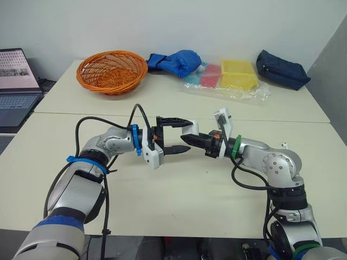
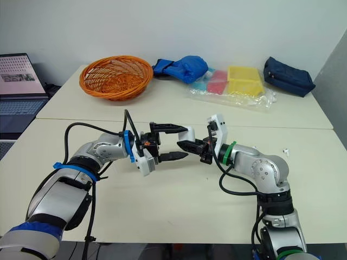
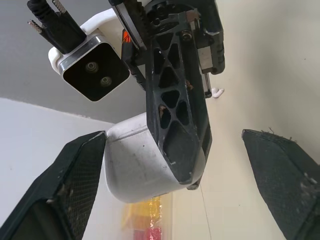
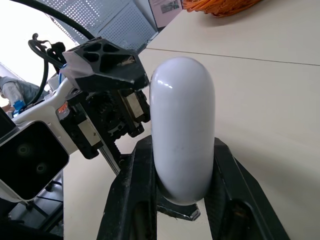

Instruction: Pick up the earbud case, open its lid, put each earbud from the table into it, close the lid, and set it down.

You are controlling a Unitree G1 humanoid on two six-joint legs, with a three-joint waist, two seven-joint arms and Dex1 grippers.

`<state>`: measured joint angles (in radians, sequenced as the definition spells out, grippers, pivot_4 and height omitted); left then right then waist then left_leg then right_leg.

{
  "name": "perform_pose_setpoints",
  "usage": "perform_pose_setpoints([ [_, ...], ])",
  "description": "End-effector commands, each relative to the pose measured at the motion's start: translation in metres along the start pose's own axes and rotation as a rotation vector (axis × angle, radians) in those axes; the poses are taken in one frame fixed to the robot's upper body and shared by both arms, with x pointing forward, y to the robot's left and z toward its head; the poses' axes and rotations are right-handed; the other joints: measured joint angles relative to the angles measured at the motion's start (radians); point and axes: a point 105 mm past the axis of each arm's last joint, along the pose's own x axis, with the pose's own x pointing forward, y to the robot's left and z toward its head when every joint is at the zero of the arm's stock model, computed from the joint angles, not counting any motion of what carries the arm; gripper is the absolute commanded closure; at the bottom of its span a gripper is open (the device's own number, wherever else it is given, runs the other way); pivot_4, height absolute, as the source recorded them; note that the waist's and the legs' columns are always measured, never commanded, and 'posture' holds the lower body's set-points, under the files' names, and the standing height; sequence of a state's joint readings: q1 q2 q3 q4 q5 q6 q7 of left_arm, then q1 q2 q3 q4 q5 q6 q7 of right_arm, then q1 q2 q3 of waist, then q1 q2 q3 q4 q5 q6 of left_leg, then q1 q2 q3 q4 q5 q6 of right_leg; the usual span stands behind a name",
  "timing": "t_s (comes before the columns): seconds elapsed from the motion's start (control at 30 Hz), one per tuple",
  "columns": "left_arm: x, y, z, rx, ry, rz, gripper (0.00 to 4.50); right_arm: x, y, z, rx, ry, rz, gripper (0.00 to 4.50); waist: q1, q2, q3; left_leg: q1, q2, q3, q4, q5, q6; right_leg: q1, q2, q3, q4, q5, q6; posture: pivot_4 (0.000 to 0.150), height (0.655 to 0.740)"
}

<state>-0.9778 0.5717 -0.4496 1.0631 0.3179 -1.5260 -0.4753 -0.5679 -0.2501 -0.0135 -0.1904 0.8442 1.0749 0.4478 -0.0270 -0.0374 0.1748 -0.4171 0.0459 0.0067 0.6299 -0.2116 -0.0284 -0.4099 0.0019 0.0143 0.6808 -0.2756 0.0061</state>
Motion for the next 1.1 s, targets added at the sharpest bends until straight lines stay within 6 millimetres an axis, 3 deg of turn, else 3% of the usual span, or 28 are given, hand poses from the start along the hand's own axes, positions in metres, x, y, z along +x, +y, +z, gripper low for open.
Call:
perform_pose_setpoints([
  [0.03,-0.003,0.028,0.000,0.024,0.005,0.027,0.00,-0.002,0.002,0.010,-0.068,-0.046,-0.013,3.70,-0.001,0.000,0.000,0.000,0.000,0.000,0.000,0.000,0.000,0.000,0.000,0.000,0.000,0.000,0.000,0.150,0.7400],
  [0.17,-0.018,0.040,-0.014,-0.301,0.109,-0.067,0.00,-0.004,-0.012,0.009,-0.242,-0.040,-0.126,3.70,-0.005,0.000,0.000,0.000,0.001,-0.001,0.000,0.000,0.000,0.000,0.000,0.000,0.001,0.000,0.000,0.150,0.7400],
  [0.3,-0.023,0.070,-0.019,-0.582,0.142,-0.119,0.00,-0.003,-0.018,0.006,-0.403,-0.031,-0.184,3.70,-0.004,0.000,0.000,0.000,0.000,-0.001,0.001,0.000,0.000,0.000,0.002,0.000,0.000,-0.001,0.001,0.150,0.7400],
  [0.37,-0.022,0.074,-0.024,-0.756,0.222,-0.235,0.00,0.000,-0.016,0.006,-0.484,-0.036,-0.192,3.70,-0.005,0.000,0.000,-0.001,0.001,-0.002,0.002,0.000,0.000,0.000,0.004,0.000,0.000,-0.002,0.003,0.150,0.7400],
  [0.53,-0.015,0.071,-0.020,-0.921,0.281,-0.399,0.00,0.010,-0.009,-0.001,-0.635,0.019,-0.159,3.70,-0.005,0.001,0.000,0.000,0.001,-0.002,0.002,0.000,0.000,0.000,0.006,-0.001,0.000,-0.003,0.004,0.150,0.7400],
  [0.63,-0.014,0.067,-0.014,-0.888,0.251,-0.461,0.00,0.012,-0.007,-0.001,-0.644,0.014,-0.153,3.70,-0.006,0.001,0.001,0.000,0.002,-0.002,0.002,0.000,0.000,-0.001,0.006,0.000,0.000,-0.003,0.004,0.150,0.7400],
  [0.67,-0.013,0.065,-0.014,-0.871,0.239,-0.471,0.18,0.012,-0.006,-0.001,-0.660,0.017,-0.151,3.70,-0.005,0.001,0.001,0.000,0.002,-0.001,0.002,0.000,0.000,-0.001,0.006,0.000,0.001,-0.003,0.004,0.150,0.7400],
  [0.87,-0.008,0.058,-0.023,-0.850,0.276,-0.536,1.84,0.013,0.000,-0.002,-0.700,0.031,-0.130,3.70,-0.003,0.001,0.001,0.000,0.002,-0.002,0.002,0.000,0.000,-0.001,0.006,0.001,0.001,-0.003,0.003,0.150,0.7400],
  [1.1,-0.001,0.055,-0.026,-0.822,0.268,-0.566,1.84,0.013,0.003,-0.001,-0.755,0.050,-0.125,3.70,-0.002,0.001,0.001,-0.001,0.002,-0.002,0.002,0.000,0.000,-0.001,0.006,0.001,0.001,-0.003,0.002,0.150,0.7400],
])
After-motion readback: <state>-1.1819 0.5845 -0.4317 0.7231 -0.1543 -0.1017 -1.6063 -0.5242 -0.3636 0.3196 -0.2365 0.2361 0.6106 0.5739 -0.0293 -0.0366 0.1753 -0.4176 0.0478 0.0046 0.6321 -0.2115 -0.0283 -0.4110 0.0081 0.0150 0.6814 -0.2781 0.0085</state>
